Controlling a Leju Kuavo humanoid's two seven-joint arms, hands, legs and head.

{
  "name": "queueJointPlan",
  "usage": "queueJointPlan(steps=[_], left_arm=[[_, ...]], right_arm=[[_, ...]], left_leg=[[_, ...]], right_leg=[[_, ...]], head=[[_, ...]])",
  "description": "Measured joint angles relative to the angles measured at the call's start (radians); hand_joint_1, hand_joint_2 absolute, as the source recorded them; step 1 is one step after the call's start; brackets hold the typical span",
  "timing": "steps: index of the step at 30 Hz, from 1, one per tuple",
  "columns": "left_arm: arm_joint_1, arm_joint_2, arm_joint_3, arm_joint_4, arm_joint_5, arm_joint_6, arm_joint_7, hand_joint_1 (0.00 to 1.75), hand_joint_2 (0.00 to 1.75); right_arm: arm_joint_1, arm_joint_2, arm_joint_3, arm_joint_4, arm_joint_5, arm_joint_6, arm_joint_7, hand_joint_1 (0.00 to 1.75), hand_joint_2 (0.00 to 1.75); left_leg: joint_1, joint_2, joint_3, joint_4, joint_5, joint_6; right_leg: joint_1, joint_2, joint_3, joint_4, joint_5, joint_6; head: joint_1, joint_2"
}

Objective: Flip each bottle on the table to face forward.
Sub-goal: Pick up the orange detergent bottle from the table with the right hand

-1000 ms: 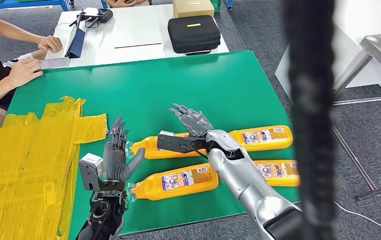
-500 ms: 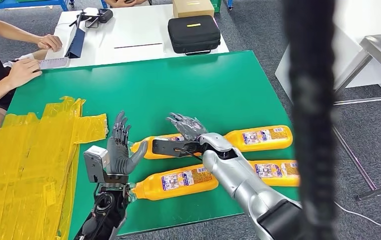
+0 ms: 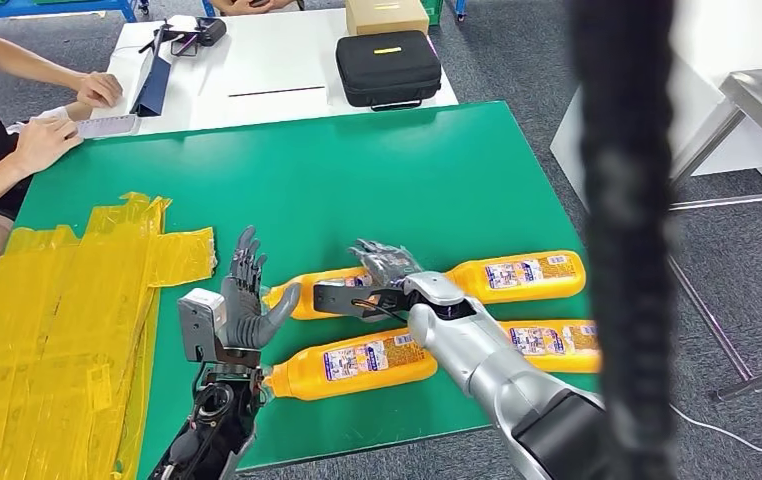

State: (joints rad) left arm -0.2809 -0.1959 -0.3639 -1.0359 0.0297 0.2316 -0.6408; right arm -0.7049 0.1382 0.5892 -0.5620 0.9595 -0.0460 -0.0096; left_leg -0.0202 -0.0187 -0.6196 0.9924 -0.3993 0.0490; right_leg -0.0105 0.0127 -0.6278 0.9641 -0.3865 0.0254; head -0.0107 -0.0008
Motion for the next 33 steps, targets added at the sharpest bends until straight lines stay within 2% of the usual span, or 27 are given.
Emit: queueJointPlan(steps=[7, 8, 11, 12, 17, 22, 28, 33], left_arm=[[-0.004, -0.006, -0.008, 0.025, 0.001, -0.002, -0.004, 0.00, 1.75], [-0.005, -0.007, -0.011, 0.028, 0.001, -0.002, -0.004, 0.00, 1.75], [-0.010, -0.009, -0.019, 0.036, 0.003, -0.002, -0.004, 0.00, 1.75], [-0.011, -0.010, -0.020, 0.038, 0.003, -0.002, -0.004, 0.00, 1.75], [-0.013, -0.010, -0.026, 0.038, 0.002, 0.002, -0.006, 0.00, 1.75], [-0.011, -0.010, -0.027, 0.036, 0.002, 0.014, -0.005, 0.00, 1.75], [0.003, -0.010, -0.026, 0.021, -0.003, 0.023, -0.013, 0.00, 1.75], [0.014, -0.010, -0.025, -0.002, -0.013, 0.031, -0.018, 0.00, 1.75]], right_arm=[[-0.015, -0.009, 0.002, 0.060, -0.005, 0.011, 0.012, 0.00, 1.75], [-0.018, -0.010, 0.002, 0.069, -0.005, 0.016, 0.013, 0.13, 1.75], [-0.029, -0.011, 0.005, 0.092, -0.005, 0.027, 0.015, 1.43, 1.75], [-0.031, -0.011, 0.005, 0.096, -0.005, 0.028, 0.016, 1.74, 1.75], [-0.035, -0.011, 0.006, 0.111, -0.004, 0.006, 0.021, 1.75, 1.75], [-0.028, -0.011, 0.005, 0.113, -0.004, -0.085, 0.013, 1.75, 1.75], [0.010, -0.009, -0.029, 0.087, -0.049, -0.352, -0.074, 1.75, 1.75], [0.050, -0.007, -0.091, 0.018, -0.138, -0.520, -0.187, 1.75, 1.75]], left_leg=[[0.000, 0.000, 0.000, 0.000, 0.000, 0.000], [0.000, 0.000, 0.000, 0.000, 0.000, 0.000], [0.000, 0.000, 0.000, 0.000, 0.000, 0.000], [0.000, 0.000, 0.000, 0.000, 0.000, 0.000], [0.000, 0.001, 0.001, 0.000, 0.000, 0.000], [0.000, 0.001, 0.001, 0.000, 0.000, 0.000], [0.000, 0.000, 0.000, 0.000, 0.000, 0.000], [0.000, 0.000, 0.000, 0.000, 0.000, 0.000]], right_leg=[[0.000, 0.000, 0.000, 0.000, 0.000, 0.000], [0.000, 0.000, 0.000, 0.000, 0.000, 0.000], [0.000, 0.000, 0.000, 0.000, 0.000, 0.000], [0.000, 0.000, 0.000, 0.000, 0.000, 0.000], [0.000, 0.000, 0.001, 0.000, 0.000, 0.000], [0.000, 0.000, 0.001, 0.000, 0.000, 0.000], [0.000, 0.000, 0.000, 0.000, 0.000, 0.000], [0.000, 0.000, 0.000, 0.000, 0.000, 0.000]], head=[[0.000, 0.000], [0.000, 0.000], [0.000, 0.000], [0.000, 0.000], [0.000, 0.000], [0.000, 0.000], [0.000, 0.000], [0.000, 0.000]])
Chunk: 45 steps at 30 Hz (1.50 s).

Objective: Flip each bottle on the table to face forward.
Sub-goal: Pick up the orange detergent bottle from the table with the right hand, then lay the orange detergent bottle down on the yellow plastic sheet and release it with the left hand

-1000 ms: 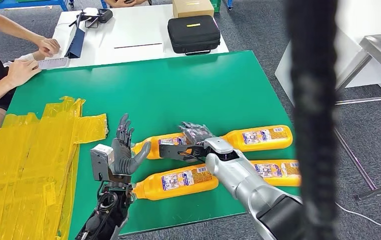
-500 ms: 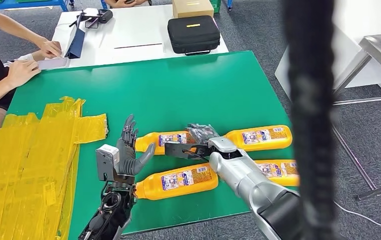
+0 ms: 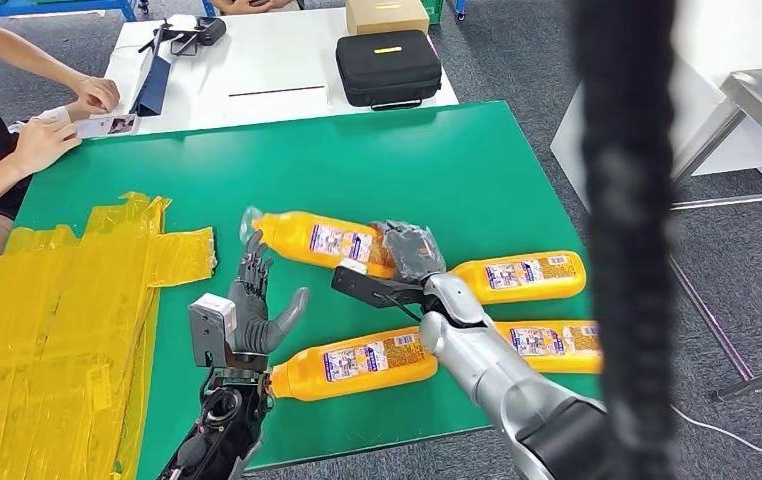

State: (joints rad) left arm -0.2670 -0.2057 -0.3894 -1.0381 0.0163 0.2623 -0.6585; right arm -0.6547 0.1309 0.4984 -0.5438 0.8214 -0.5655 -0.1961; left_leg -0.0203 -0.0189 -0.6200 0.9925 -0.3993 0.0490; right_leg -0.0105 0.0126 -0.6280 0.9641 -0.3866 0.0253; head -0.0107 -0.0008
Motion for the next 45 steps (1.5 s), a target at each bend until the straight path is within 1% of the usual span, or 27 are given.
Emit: queueJointPlan(steps=[2, 4, 6, 10, 13, 16, 19, 23, 27, 29, 31, 34, 37, 39, 45], left_arm=[[0.004, 0.000, 0.000, -0.012, -0.004, 0.004, -0.002, 0.00, 1.75], [0.007, 0.000, 0.000, -0.021, -0.006, 0.006, -0.003, 0.00, 1.75], [0.012, 0.001, 0.000, -0.032, -0.009, 0.004, -0.005, 0.00, 1.75], [0.032, 0.006, -0.010, -0.095, -0.020, -0.008, -0.007, 0.00, 1.75], [0.045, 0.016, -0.023, -0.171, -0.012, -0.048, 0.031, 0.00, 1.75], [0.044, 0.027, -0.030, -0.230, 0.009, -0.111, 0.086, 0.00, 1.75], [0.027, 0.037, -0.044, -0.270, 0.022, -0.178, 0.136, 0.00, 1.75], [-0.002, 0.043, -0.060, -0.304, 0.019, -0.202, 0.162, 0.00, 1.75], [-0.022, 0.046, -0.074, -0.332, 0.015, -0.201, 0.167, 0.00, 1.75], [-0.029, 0.047, -0.078, -0.342, 0.014, -0.198, 0.168, 0.00, 1.75], [-0.035, 0.049, -0.084, -0.349, 0.012, -0.193, 0.168, 0.00, 1.75], [-0.043, 0.053, -0.093, -0.352, 0.012, -0.186, 0.165, 0.00, 1.75], [-0.047, 0.056, -0.095, -0.352, 0.013, -0.180, 0.160, 0.00, 1.75], [-0.048, 0.058, -0.095, -0.352, 0.013, -0.178, 0.158, 0.00, 1.75], [-0.049, 0.061, -0.097, -0.352, 0.019, -0.168, 0.152, 0.00, 1.75]], right_arm=[[0.027, 0.000, -0.037, -0.047, -0.059, -0.063, -0.060, 1.75, 1.75], [0.048, -0.001, -0.068, -0.088, -0.092, -0.090, -0.094, 1.75, 1.75], [0.075, -0.001, -0.101, -0.133, -0.114, -0.108, -0.130, 1.75, 1.75], [0.146, 0.014, -0.215, -0.245, -0.183, -0.127, -0.236, 1.75, 1.75], [0.198, 0.023, -0.281, -0.319, -0.270, -0.128, -0.276, 1.75, 1.75], [0.239, 0.027, -0.300, -0.373, -0.339, -0.126, -0.301, 1.75, 1.75], [0.262, 0.038, -0.296, -0.410, -0.373, -0.111, -0.316, 1.75, 1.75], [0.277, 0.051, -0.266, -0.439, -0.393, -0.084, -0.319, 1.75, 1.75], [0.284, 0.059, -0.217, -0.460, -0.417, -0.022, -0.312, 1.75, 1.75], [0.285, 0.061, -0.195, -0.467, -0.442, 0.027, -0.312, 1.75, 1.75], [0.287, 0.062, -0.171, -0.475, -0.485, 0.109, -0.316, 1.75, 1.75], [0.290, 0.061, -0.132, -0.489, -0.565, 0.268, -0.324, 1.75, 1.75], [0.292, 0.056, -0.103, -0.500, -0.617, 0.388, -0.334, 1.75, 1.75], [0.294, 0.052, -0.087, -0.506, -0.634, 0.429, -0.339, 1.75, 1.75], [0.297, 0.038, -0.053, -0.528, -0.640, 0.486, -0.361, 1.75, 1.75]], left_leg=[[0.000, 0.000, 0.000, 0.000, 0.000, 0.000], [0.000, 0.000, 0.000, 0.000, 0.000, 0.000], [0.000, 0.000, 0.000, 0.000, 0.000, 0.000], [0.000, -0.001, 0.000, 0.000, 0.000, 0.000], [0.000, -0.001, -0.001, 0.000, 0.000, 0.000], [0.000, -0.001, -0.001, 0.000, -0.001, 0.000], [0.000, 0.000, -0.001, 0.000, 0.000, 0.000], [0.000, 0.000, -0.001, 0.000, 0.000, 0.000], [0.000, 0.000, -0.001, 0.000, 0.000, 0.000], [0.000, 0.000, -0.001, 0.000, 0.000, 0.000], [0.000, -0.001, -0.001, 0.000, 0.000, 0.000], [0.000, -0.001, -0.001, 0.000, 0.000, 0.000], [0.000, -0.001, -0.001, 0.000, 0.000, 0.000], [0.000, -0.001, -0.001, 0.000, 0.000, 0.000], [0.000, -0.001, -0.001, 0.000, 0.000, 0.000]], right_leg=[[0.000, 0.000, 0.000, 0.000, 0.000, 0.000], [0.000, 0.000, 0.000, 0.000, 0.000, 0.000], [0.000, 0.000, 0.000, 0.000, 0.000, 0.000], [0.000, 0.000, 0.000, 0.000, 0.000, 0.000], [0.000, -0.001, 0.000, 0.000, 0.000, 0.000], [0.000, -0.001, -0.001, 0.000, 0.000, 0.000], [0.000, -0.001, -0.001, 0.000, 0.000, 0.000], [0.000, -0.001, -0.001, 0.000, 0.000, 0.000], [0.000, -0.001, -0.001, 0.000, 0.000, 0.000], [0.000, -0.001, -0.001, 0.000, 0.000, 0.000], [0.000, -0.001, -0.001, 0.000, 0.000, 0.000], [0.000, -0.001, -0.001, 0.000, 0.000, 0.000], [0.000, -0.001, -0.001, 0.000, 0.000, 0.000], [0.000, -0.001, -0.001, 0.000, 0.000, 0.000], [0.000, -0.001, -0.001, 0.000, 0.000, 0.000]], head=[[0.000, 0.000], [0.000, 0.000], [0.000, 0.000], [0.000, 0.000], [0.000, 0.000], [0.000, 0.000], [0.000, 0.000], [0.000, 0.000], [0.000, 0.000], [0.000, 0.000], [0.000, 0.000], [0.000, 0.000], [0.000, 0.000], [0.000, 0.000], [0.000, 0.000]])
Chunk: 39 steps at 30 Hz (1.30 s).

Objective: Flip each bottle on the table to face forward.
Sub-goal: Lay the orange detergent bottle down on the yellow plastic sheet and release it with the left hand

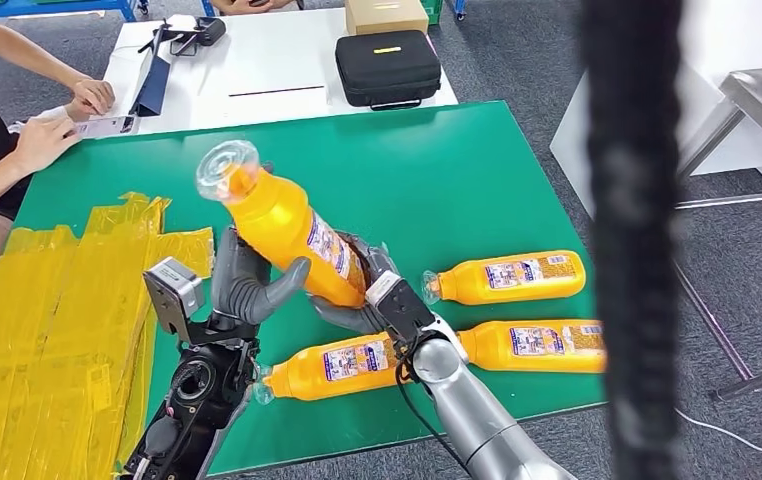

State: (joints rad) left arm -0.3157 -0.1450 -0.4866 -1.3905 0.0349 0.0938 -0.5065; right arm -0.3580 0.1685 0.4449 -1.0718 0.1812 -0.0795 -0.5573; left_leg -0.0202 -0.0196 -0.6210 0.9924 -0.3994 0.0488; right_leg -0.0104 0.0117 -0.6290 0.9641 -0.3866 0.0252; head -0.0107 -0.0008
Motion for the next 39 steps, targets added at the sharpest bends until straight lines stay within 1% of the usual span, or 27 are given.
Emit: queueJointPlan(steps=[8, 13, 14, 17, 18, 33, 34, 37, 38, 39], left_arm=[[0.002, 0.005, -0.002, 0.000, 0.004, 0.010, -0.004, 0.00, 1.75], [0.016, 0.006, -0.005, 0.000, 0.001, 0.012, -0.004, 0.00, 1.75], [0.017, 0.006, -0.005, 0.000, 0.000, 0.012, -0.004, 0.14, 1.75], [0.019, 0.006, -0.006, -0.001, -0.003, 0.013, -0.004, 1.44, 1.75], [0.020, 0.007, -0.006, -0.002, -0.003, 0.014, -0.004, 1.73, 1.75], [0.045, 0.010, -0.002, -0.028, -0.003, 0.026, -0.016, 1.75, 1.75], [0.046, 0.011, -0.001, -0.030, -0.003, 0.026, -0.018, 1.75, 1.75], [0.047, 0.011, 0.001, -0.034, -0.003, 0.027, -0.025, 1.75, 1.75], [0.047, 0.011, 0.002, -0.035, -0.003, 0.029, -0.028, 1.75, 1.75], [0.048, 0.011, 0.003, -0.037, -0.002, 0.032, -0.030, 1.75, 1.75]], right_arm=[[0.009, -0.013, 0.026, -0.028, 0.016, 0.006, -0.005, 1.75, 1.75], [0.014, -0.022, 0.042, -0.031, 0.050, -0.031, 0.004, 1.75, 1.75], [0.015, -0.024, 0.045, -0.031, 0.055, -0.037, 0.007, 1.75, 1.75], [0.017, -0.027, 0.051, -0.031, 0.060, -0.046, 0.012, 1.75, 1.75], [0.017, -0.027, 0.052, -0.031, 0.060, -0.047, 0.012, 1.75, 1.75], [0.019, -0.028, 0.063, -0.031, 0.067, -0.072, 0.022, 1.75, 1.75], [0.019, -0.028, 0.064, -0.031, 0.068, -0.075, 0.022, 1.66, 1.75], [0.019, -0.027, 0.068, -0.031, 0.075, -0.093, 0.023, 0.35, 1.75], [0.019, -0.027, 0.069, -0.031, 0.080, -0.100, 0.025, 0.00, 1.75], [0.018, -0.026, 0.071, -0.031, 0.084, -0.108, 0.028, 0.00, 1.75]], left_leg=[[0.000, 0.000, 0.000, 0.000, 0.000, 0.000], [0.000, 0.000, 0.000, 0.000, 0.000, 0.000], [0.000, 0.000, 0.000, 0.000, 0.000, 0.000], [0.000, 0.000, 0.000, 0.000, 0.000, 0.000], [0.000, 0.000, 0.000, 0.000, 0.000, 0.000], [0.000, 0.000, 0.000, 0.000, 0.000, 0.000], [0.000, 0.000, 0.000, 0.000, 0.000, 0.000], [0.000, 0.000, 0.000, 0.000, 0.000, 0.000], [0.000, 0.000, 0.000, 0.000, 0.000, 0.000], [0.000, 0.000, 0.000, 0.000, 0.000, 0.000]], right_leg=[[0.000, 0.000, 0.000, 0.000, 0.000, 0.000], [0.000, 0.000, 0.000, 0.000, 0.000, 0.000], [0.000, 0.000, 0.000, 0.000, 0.000, 0.000], [0.000, 0.000, 0.000, 0.000, 0.000, 0.000], [0.000, 0.000, 0.000, 0.000, 0.000, 0.000], [0.000, 0.000, 0.000, 0.000, 0.000, 0.000], [0.000, 0.000, 0.000, 0.000, 0.000, 0.000], [0.000, 0.000, 0.000, 0.000, 0.000, 0.000], [0.000, 0.000, 0.000, 0.000, 0.000, 0.000], [0.000, 0.000, 0.000, 0.000, 0.000, 0.000]], head=[[0.000, 0.000], [0.000, 0.000], [0.000, 0.000], [0.000, 0.000], [0.000, 0.000], [0.000, 0.000], [0.000, 0.000], [0.000, 0.000], [0.000, 0.000], [0.000, 0.000]])
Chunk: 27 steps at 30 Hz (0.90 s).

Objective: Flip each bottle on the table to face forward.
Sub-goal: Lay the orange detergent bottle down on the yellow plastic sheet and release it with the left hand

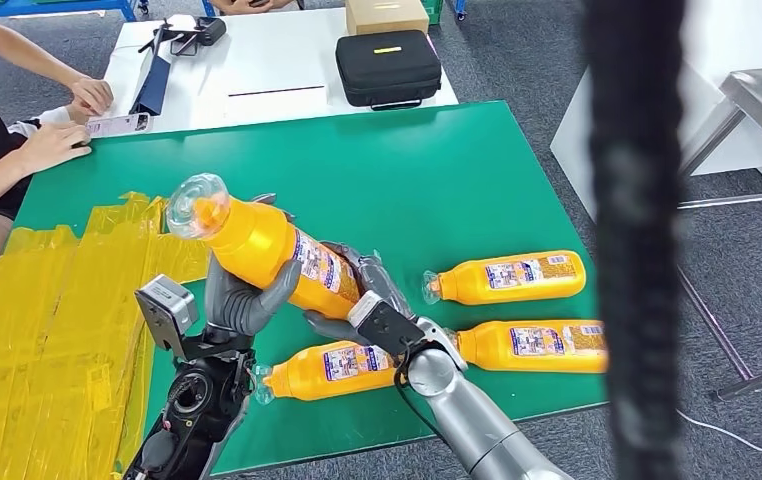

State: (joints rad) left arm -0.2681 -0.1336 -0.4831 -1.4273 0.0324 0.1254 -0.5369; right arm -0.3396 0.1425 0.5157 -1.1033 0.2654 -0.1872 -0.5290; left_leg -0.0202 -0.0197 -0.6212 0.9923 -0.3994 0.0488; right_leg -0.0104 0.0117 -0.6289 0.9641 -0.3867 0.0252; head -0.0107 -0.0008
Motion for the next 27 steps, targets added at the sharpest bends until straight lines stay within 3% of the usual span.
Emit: queueJointPlan(steps=[5, 9, 10, 13, 14, 18, 20, 23, 27], left_arm=[[0.010, 0.004, 0.026, -0.031, -0.035, 0.091, -0.025, 1.75, 1.75], [0.023, 0.014, 0.071, -0.057, -0.229, 0.330, -0.059, 1.75, 1.75], [0.026, 0.017, 0.084, -0.061, -0.283, 0.389, -0.063, 1.75, 1.75], [0.036, 0.019, 0.136, -0.064, -0.495, 0.523, -0.063, 1.75, 1.75], [0.039, 0.013, 0.164, -0.064, -0.612, 0.545, -0.061, 1.75, 1.75], [0.042, -0.054, 0.368, -0.087, -1.304, 0.569, 0.004, 1.75, 1.75], [0.042, -0.065, 0.433, -0.101, -1.501, 0.571, 0.100, 1.75, 1.75], [0.041, -0.062, 0.480, -0.116, -1.586, 0.573, 0.183, 1.75, 1.75], [0.041, -0.062, 0.508, -0.127, -1.597, 0.573, 0.189, 1.75, 1.75]], right_arm=[[0.001, 0.003, 0.006, -0.018, 0.015, -0.048, 0.031, 0.00, 1.75], [0.025, -0.007, 0.007, -0.071, 0.029, -0.081, 0.057, 0.00, 1.75], [0.035, -0.011, 0.006, -0.090, 0.037, -0.089, 0.062, 0.00, 1.31], [0.064, -0.022, 0.003, -0.145, 0.079, -0.117, 0.079, 0.00, 1.31], [0.073, -0.025, 0.002, -0.161, 0.100, -0.128, 0.087, 0.00, 1.75], [0.104, -0.036, -0.001, -0.223, 0.175, -0.156, 0.120, 0.00, 1.75], [0.114, -0.040, -0.003, -0.247, 0.184, -0.160, 0.127, 0.00, 1.75], [0.123, -0.046, -0.004, -0.270, 0.187, -0.162, 0.130, 0.00, 1.75], [0.128, -0.050, -0.004, -0.286, 0.188, -0.163, 0.130, 0.00, 1.75]], left_leg=[[0.000, 0.000, 0.000, 0.000, 0.000, 0.000], [0.000, 0.000, 0.000, 0.000, 0.000, 0.000], [0.000, 0.000, 0.000, 0.000, 0.000, 0.000], [0.000, 0.000, 0.000, 0.000, 0.000, 0.000], [0.000, 0.000, 0.000, 0.000, 0.000, 0.000], [0.000, 0.001, 0.000, 0.000, 0.000, 0.000], [-0.001, 0.003, 0.000, 0.000, 0.000, 0.000], [0.000, 0.003, 0.001, 0.000, 0.000, 0.000], [0.000, 0.003, 0.000, 0.000, 0.000, 0.000]], right_leg=[[0.000, 0.000, 0.000, 0.000, 0.000, 0.000], [0.000, 0.000, 0.000, 0.000, 0.000, 0.000], [0.000, 0.000, 0.000, 0.000, 0.000, 0.000], [0.000, 0.000, 0.000, 0.000, 0.000, 0.000], [0.000, 0.000, 0.000, 0.000, 0.000, 0.000], [0.000, 0.000, 0.000, 0.000, 0.000, 0.000], [0.000, 0.001, 0.000, 0.000, 0.000, 0.000], [0.000, 0.001, -0.001, 0.000, 0.000, 0.000], [0.000, 0.001, -0.001, 0.000, 0.000, 0.000]], head=[[0.000, 0.000], [0.000, 0.000], [0.000, 0.000], [0.000, 0.000], [0.000, 0.000], [0.000, 0.000], [0.000, 0.000], [0.000, 0.000], [0.000, 0.000]])
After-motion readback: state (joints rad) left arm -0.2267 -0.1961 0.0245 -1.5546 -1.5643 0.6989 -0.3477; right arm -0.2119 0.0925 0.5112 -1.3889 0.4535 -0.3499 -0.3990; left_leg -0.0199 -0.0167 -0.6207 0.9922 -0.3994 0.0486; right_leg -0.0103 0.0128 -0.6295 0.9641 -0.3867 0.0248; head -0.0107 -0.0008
